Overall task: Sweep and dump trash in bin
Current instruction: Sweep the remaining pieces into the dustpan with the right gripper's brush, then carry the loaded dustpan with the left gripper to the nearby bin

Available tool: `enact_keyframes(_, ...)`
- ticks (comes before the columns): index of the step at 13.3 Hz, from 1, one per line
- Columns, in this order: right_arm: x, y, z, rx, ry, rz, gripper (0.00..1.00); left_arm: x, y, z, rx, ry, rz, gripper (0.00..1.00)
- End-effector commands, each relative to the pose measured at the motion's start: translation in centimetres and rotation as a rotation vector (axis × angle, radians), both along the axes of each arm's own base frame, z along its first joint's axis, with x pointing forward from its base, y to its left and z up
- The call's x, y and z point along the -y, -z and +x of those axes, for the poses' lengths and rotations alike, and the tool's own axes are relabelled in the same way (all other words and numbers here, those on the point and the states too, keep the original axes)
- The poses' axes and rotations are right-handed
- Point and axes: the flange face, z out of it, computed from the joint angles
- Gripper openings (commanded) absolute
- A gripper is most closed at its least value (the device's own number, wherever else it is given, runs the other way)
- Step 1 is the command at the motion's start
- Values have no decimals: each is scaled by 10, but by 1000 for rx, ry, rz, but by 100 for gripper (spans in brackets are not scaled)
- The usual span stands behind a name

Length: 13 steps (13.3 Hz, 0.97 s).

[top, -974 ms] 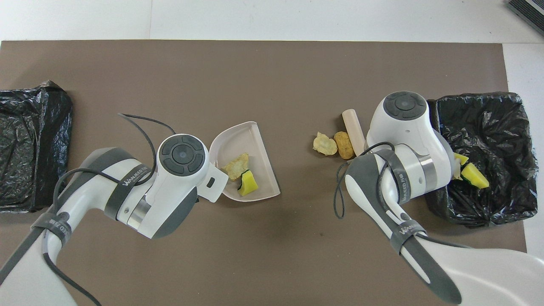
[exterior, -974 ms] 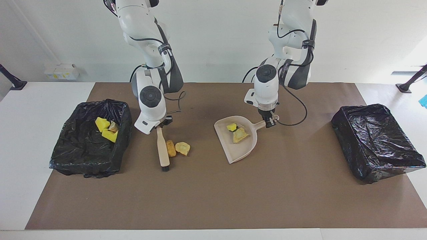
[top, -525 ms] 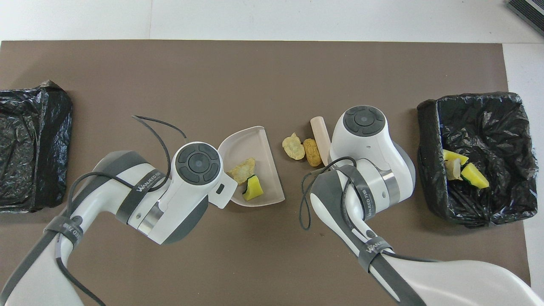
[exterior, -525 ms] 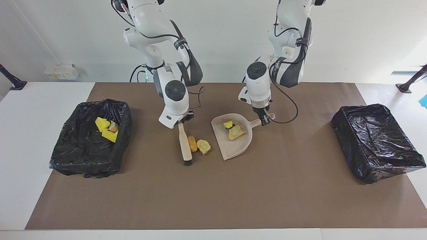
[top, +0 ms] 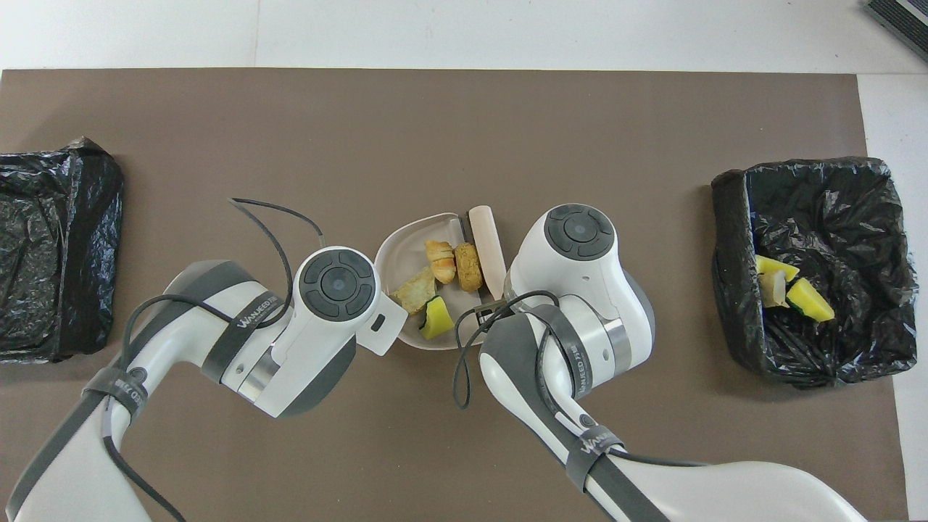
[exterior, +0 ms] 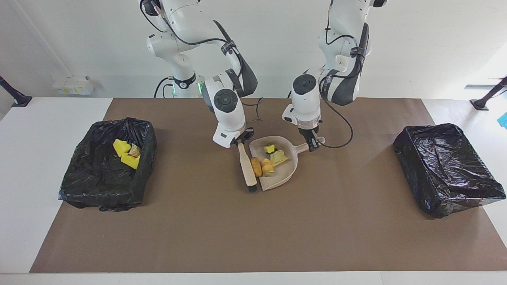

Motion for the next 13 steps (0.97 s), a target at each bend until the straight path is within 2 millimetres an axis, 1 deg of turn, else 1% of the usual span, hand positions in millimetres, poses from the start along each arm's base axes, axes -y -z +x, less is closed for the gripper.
enact_keyframes(1, -15, -5, -2, 4, 34, 57, 0, -2, 11, -3, 49, 40, -36, 0)
enact_keyframes(2, -18, -8, -2, 2, 45, 66, 0, -9, 13, 1, 65, 32, -54, 0)
enact_keyframes(3, -28, -11, -6, 2, 43, 74, 0, -13, 13, 5, 78, 27, -65, 0)
enact_keyframes(4, -31, -12, -7, -1, 39, 76, 0, -13, 13, 5, 82, 30, -68, 0)
enact_keyframes(5, -33, -13, -9, -9, 31, 69, 0, -14, 14, 6, 80, 26, -73, 0)
enact_keyframes(6, -30, -14, -11, -13, 19, 54, 0, -17, 15, 8, 78, 20, -73, 0)
enact_keyframes(7, -25, -20, -13, -35, 18, 45, 0, -19, 15, 10, 76, 25, -73, 0)
enact_keyframes(8, -17, -31, -12, -52, 19, 38, 0, -23, 16, 12, 74, 27, -73, 0)
enact_keyframes(9, -5, -52, -9, -55, 19, 39, 0, -27, 16, 14, 70, 29, -77, 0)
enact_keyframes(10, 13, -65, -3, -65, 34, 31, 0, -28, 15, 15, 66, 29, -84, 0)
enact_keyframes(11, 26, -76, -1, -77, 35, 22, 0, -30, 15, 17, 63, 28, -90, 0)
enact_keyframes(13, 38, -88, -6, -102, 31, 2, 0, -39, 16, 24, 48, 26, -103, 0)
